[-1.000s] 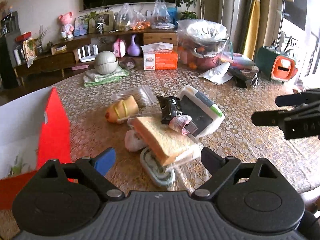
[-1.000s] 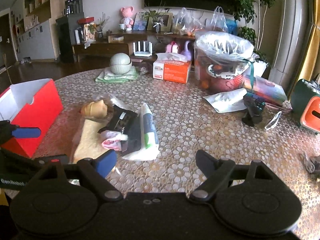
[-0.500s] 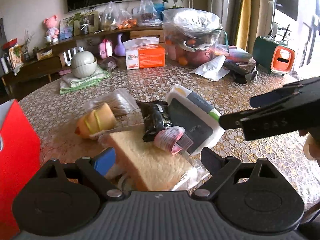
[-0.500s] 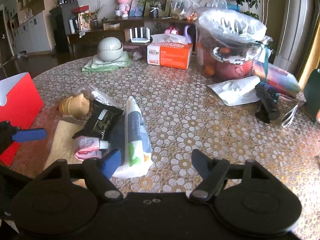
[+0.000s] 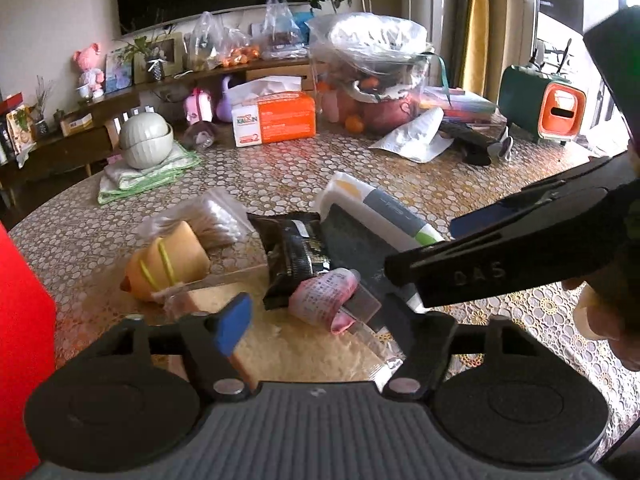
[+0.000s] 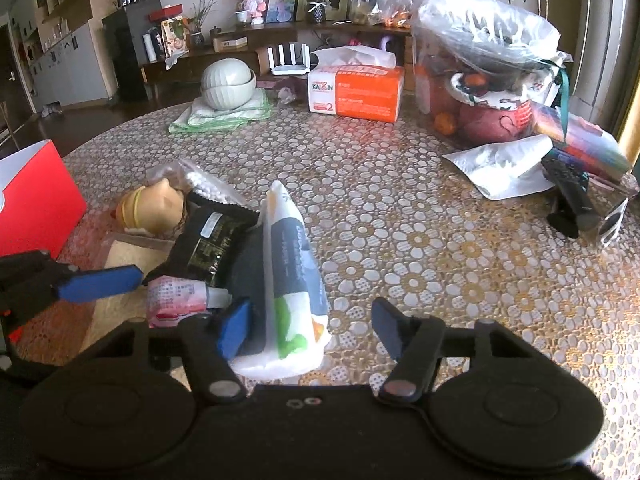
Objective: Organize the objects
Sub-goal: 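Grasp the pink wrapped item with the left gripper while the right grasps the white package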
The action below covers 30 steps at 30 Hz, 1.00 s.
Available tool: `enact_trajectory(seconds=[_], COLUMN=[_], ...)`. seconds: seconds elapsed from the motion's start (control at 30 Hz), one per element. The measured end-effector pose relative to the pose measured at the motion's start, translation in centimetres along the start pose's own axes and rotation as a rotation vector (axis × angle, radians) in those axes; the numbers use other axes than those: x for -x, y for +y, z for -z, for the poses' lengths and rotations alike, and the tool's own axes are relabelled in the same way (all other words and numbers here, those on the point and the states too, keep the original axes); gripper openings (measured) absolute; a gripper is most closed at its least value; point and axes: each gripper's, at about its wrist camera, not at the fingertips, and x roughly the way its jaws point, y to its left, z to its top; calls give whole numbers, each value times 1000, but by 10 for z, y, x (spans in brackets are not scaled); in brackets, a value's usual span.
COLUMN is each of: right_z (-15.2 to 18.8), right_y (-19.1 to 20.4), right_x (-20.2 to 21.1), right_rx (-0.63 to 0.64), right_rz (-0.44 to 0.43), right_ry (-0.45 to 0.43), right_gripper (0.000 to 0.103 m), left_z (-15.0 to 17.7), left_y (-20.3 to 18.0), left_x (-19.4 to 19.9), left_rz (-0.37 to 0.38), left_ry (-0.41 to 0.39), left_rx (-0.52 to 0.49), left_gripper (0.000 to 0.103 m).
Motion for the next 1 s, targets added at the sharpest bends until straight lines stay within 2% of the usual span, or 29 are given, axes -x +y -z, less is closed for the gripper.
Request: enact_trajectory(seconds=[0.1,0.23,0.33,0.4,0.43,0.47,0.77,1.0], right_z=[1,3,5,6,7,8,21,27], right_y=[0,2,2,2,3,3,2,18], right_x=[-3,-4,0,5,8,11,46,86], right_rx=[-4,-7,-2,4,8,11,-6,-2], right_rz=[-5,-11,-14,-14,-11,-7,-8,-33], right_ry=[4,1,-10,-19,-24,-27,-50,-71], right_gripper=[56,41,34,26,24,16,12,12], left_z=[1,2,2,1,1,1,3,6], left_y=[-5,-7,-6,-5,-4,-3,5,10], left_x=[-2,-5,-5,-5,-4,-4,14,43], left_rz=[4,6,11,17,15,14,20,32], left_ry=[-4,1,2,3,5,6,-6,-31], left_rx=[-21,-34,-25,-15,-9,-3,54,91], left_gripper=[60,41,32,30,24,24,24,24])
